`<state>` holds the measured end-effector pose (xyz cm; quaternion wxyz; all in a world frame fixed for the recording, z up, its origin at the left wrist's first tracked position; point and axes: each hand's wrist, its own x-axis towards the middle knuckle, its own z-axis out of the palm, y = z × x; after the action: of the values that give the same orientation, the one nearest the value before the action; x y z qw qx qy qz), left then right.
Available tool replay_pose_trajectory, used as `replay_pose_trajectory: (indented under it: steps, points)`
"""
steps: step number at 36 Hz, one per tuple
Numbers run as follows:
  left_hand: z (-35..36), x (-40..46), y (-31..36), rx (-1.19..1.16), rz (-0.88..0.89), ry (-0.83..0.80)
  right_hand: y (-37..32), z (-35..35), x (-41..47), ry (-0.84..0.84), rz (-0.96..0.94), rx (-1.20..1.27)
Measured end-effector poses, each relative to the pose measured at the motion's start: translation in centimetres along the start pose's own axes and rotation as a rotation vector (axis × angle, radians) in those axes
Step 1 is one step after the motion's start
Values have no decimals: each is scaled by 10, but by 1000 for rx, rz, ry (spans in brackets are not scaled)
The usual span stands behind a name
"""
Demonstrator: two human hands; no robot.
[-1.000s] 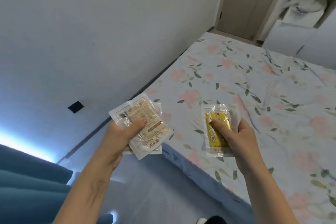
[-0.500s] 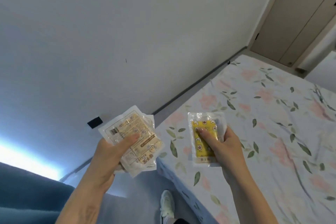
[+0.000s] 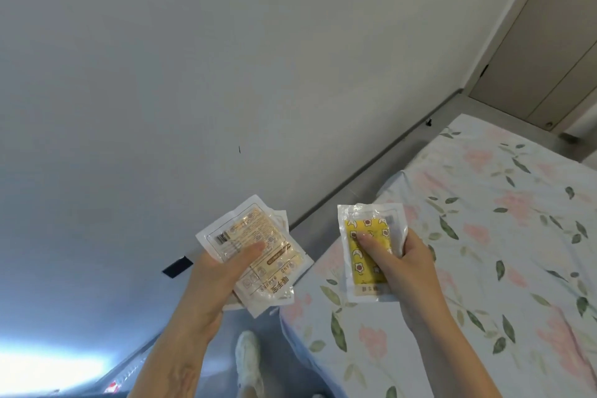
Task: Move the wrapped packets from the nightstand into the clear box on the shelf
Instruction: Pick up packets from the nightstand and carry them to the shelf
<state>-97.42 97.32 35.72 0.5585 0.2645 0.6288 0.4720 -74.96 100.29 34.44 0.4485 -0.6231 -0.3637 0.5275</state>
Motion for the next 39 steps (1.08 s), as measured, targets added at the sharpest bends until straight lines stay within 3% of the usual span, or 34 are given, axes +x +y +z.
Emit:
replay_pose_trajectory:
  steps: [7, 22, 39]
  points:
    - [-27, 79, 35, 14, 3, -22, -14, 56, 47, 66, -5, 17]
    - [-85, 235, 128, 160, -19, -288, -44, 205, 141, 250, -16, 77]
    - [-42, 315, 164, 160, -34, -480, -79, 211, 204, 447, -53, 92]
